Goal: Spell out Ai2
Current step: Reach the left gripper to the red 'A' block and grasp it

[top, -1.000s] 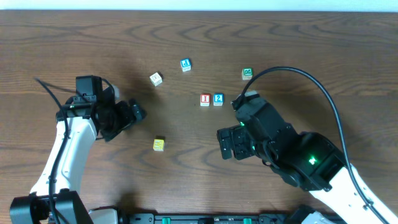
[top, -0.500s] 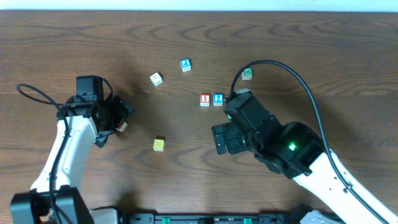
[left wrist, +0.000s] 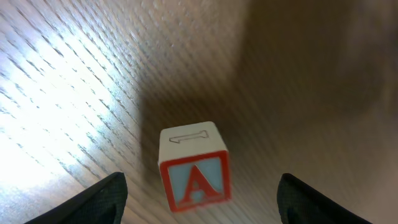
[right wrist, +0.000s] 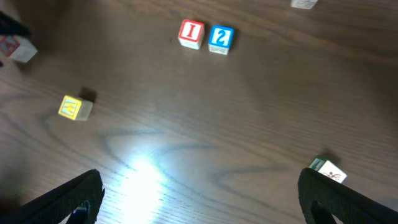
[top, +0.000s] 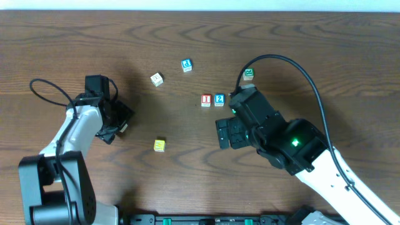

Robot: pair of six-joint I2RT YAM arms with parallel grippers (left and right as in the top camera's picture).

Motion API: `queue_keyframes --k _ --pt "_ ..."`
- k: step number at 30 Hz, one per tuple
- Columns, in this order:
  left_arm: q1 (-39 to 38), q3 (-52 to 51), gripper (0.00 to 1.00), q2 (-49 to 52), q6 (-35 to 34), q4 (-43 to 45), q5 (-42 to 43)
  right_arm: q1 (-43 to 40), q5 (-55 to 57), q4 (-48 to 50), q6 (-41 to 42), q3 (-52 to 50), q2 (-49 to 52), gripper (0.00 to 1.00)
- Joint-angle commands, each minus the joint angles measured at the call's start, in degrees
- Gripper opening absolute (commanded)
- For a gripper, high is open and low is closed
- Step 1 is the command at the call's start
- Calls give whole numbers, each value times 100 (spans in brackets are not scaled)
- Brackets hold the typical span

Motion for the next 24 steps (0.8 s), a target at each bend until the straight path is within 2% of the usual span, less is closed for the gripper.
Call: queue_keyframes --k 1,9,14,18,24 --pt "-17 96 77 256 -26 11 22 -127 92 17 -46 -2 2 99" --pt "-17 203 65 286 -24 103 -15 -160 90 17 -46 -2 2 99" --pt "-17 203 53 286 -24 120 -15 -160 90 15 -46 -2 2 99" --pt "-17 203 51 286 -24 118 -15 -160 90 13 -46 -2 2 99" --pt "-17 203 44 286 -26 103 -15 -160 92 15 -46 -2 2 99"
